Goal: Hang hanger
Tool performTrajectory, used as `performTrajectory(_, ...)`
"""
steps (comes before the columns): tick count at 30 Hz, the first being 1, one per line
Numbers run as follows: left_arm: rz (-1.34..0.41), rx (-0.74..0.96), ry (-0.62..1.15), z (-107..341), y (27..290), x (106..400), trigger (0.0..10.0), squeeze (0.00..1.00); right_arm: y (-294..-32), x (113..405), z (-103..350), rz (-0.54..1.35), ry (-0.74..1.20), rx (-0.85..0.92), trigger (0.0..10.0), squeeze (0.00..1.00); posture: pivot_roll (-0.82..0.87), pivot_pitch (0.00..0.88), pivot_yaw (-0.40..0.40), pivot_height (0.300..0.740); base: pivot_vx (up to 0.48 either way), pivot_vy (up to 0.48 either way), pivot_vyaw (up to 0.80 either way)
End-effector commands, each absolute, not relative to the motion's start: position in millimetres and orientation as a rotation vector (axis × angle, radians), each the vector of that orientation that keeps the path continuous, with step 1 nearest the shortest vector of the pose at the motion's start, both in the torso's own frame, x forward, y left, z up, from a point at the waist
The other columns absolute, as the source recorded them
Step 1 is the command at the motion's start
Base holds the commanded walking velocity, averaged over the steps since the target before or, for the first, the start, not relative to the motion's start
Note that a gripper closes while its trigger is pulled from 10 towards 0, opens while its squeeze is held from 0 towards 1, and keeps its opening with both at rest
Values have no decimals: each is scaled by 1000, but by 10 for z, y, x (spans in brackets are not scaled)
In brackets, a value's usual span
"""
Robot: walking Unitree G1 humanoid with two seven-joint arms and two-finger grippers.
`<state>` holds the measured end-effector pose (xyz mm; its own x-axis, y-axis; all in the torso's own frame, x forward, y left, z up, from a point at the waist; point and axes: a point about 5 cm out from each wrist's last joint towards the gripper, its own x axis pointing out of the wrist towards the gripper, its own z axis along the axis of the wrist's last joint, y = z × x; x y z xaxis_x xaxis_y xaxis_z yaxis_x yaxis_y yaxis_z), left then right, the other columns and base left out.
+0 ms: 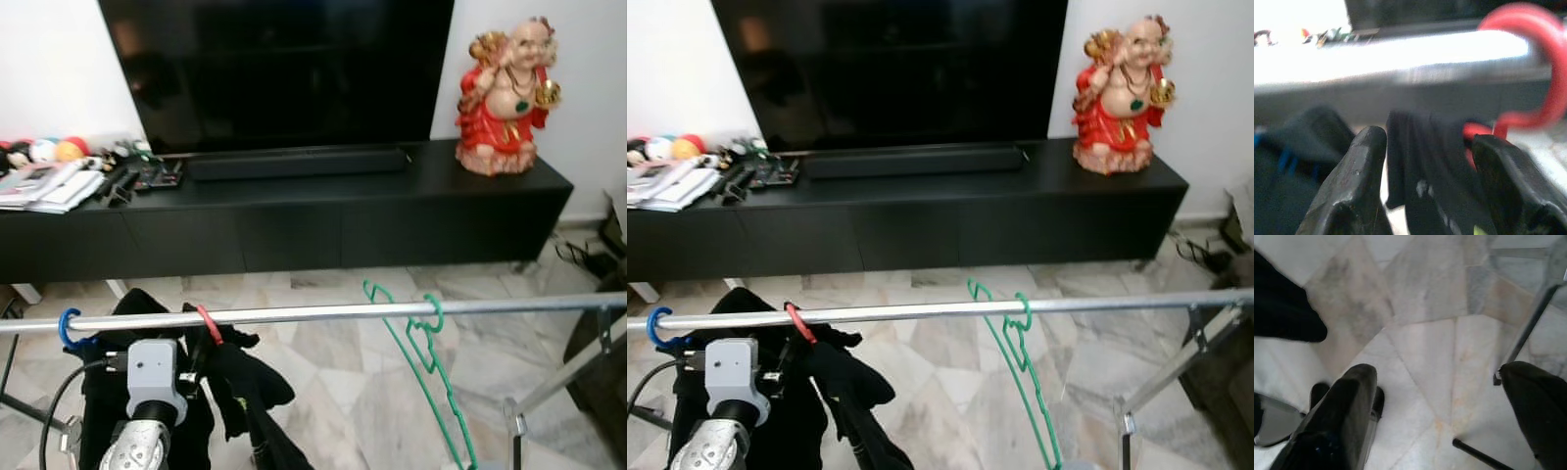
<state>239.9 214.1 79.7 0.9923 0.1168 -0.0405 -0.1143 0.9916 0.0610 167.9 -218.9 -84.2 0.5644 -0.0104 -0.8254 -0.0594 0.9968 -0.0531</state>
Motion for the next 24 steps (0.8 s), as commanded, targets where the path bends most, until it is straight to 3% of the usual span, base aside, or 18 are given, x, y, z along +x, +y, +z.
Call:
performTrajectory(1, 134, 49, 47, 806, 2146, 2383, 10000, 0, -2184, 1650, -857, 31, 983, -74, 10000, 0, 70, 19, 43, 740, 0, 0, 0)
performTrajectory(10, 116, 46, 46, 825, 2101, 2310, 10000, 0, -2185, 1657, -853, 34, 982, -76, 10000, 0, 72, 28, 44, 740, 0, 0, 0)
performTrajectory(18, -35, -3, 131, 779, 1932, 2199, 10000, 0, -2186, 1665, -849, 41, 981, -82, 10000, 0, 77, 34, 44, 740, 0, 0, 0)
performTrajectory(24, -35, -21, 232, 759, 1866, 2400, 10000, 0, -2181, 1676, -846, 52, 980, -91, 10000, 0, 68, 35, 45, 740, 0, 0, 0)
